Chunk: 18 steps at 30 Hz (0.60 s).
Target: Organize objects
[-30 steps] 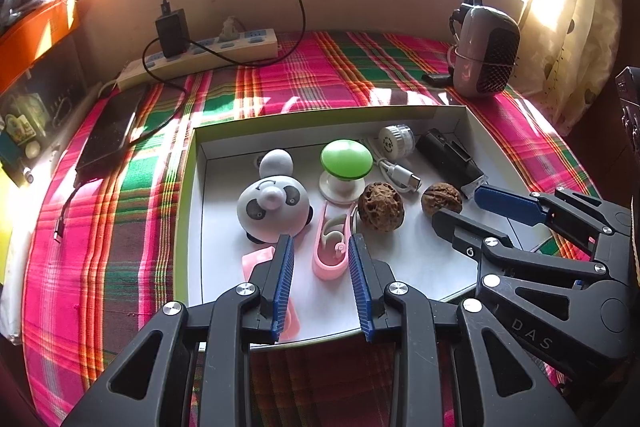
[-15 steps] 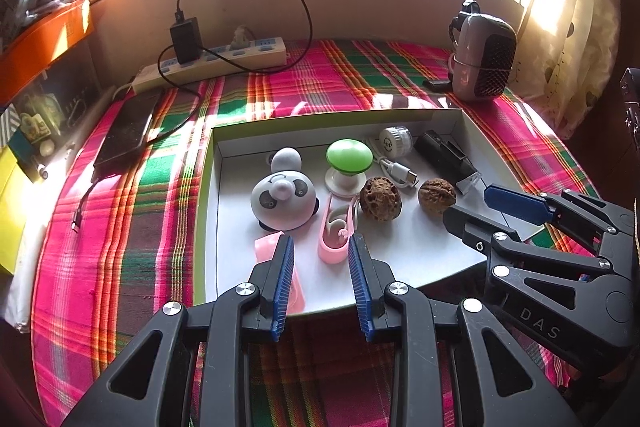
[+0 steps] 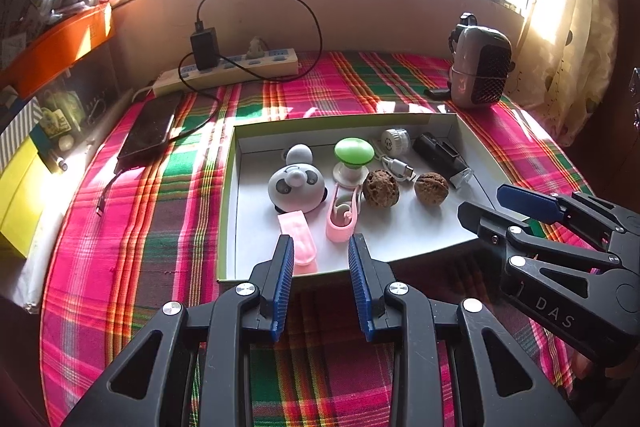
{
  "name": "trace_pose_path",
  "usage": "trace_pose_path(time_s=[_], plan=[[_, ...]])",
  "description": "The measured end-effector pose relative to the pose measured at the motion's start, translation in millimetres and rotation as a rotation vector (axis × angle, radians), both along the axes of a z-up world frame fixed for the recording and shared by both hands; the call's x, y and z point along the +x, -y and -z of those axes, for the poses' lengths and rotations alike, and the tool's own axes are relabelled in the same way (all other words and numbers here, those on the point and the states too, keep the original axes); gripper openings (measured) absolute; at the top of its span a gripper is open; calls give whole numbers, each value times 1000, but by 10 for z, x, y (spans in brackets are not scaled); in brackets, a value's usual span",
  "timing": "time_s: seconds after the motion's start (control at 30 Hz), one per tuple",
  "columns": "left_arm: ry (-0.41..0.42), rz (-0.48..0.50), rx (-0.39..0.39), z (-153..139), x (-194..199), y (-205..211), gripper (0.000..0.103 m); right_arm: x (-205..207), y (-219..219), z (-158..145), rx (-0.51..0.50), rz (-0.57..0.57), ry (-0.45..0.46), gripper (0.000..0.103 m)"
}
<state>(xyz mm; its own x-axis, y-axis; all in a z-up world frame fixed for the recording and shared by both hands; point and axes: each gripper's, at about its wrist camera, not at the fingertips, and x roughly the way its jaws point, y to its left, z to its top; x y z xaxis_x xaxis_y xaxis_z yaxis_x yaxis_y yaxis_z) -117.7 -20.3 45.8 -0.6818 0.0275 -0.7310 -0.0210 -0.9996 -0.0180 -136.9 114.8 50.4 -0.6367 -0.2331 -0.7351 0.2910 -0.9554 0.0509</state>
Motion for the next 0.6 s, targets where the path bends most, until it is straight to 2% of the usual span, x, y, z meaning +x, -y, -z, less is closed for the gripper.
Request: trace_pose_path(time_s=[0.27,0.6], plan=[[-18,-12,-14,-14,172,-14,26,178,-38,-57,3,13,-29,45],[4,-26,-16,77,360,-4,26,372,-55,-12,29,22,-30,45]])
